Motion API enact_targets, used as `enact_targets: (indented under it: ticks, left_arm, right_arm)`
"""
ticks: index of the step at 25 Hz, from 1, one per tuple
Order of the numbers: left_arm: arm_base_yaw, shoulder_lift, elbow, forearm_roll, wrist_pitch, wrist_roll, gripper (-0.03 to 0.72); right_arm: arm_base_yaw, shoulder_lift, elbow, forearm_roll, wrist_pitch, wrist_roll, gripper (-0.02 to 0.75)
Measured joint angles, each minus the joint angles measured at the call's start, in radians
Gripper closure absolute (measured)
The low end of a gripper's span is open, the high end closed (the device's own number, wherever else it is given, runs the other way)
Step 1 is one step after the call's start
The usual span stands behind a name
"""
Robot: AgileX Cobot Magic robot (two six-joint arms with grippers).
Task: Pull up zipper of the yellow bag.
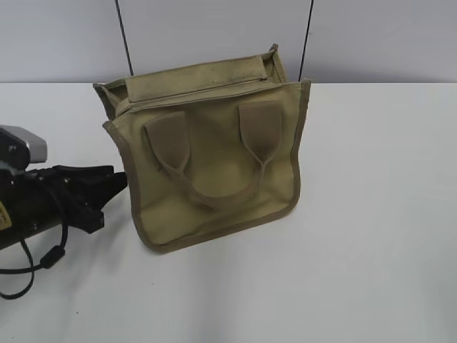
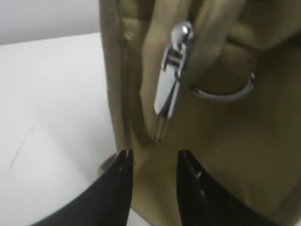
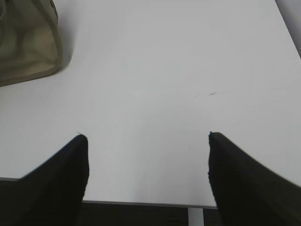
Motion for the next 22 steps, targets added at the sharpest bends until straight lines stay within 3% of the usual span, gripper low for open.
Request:
enact_targets:
  ticks: [6,22]
  left_arm:
    - [0.0,0.029,-0.087,0.077,-0.009,-0.025,0.442]
    - [0.0,0.21,-0.227,0.093,-0.013,-0.056,0.442]
  right_arm:
    - [0.0,0.0,0.0,0.0,0.0,0.0,0.162]
    - [0.0,0.0,0.0,0.0,0.0,0.0,0.162]
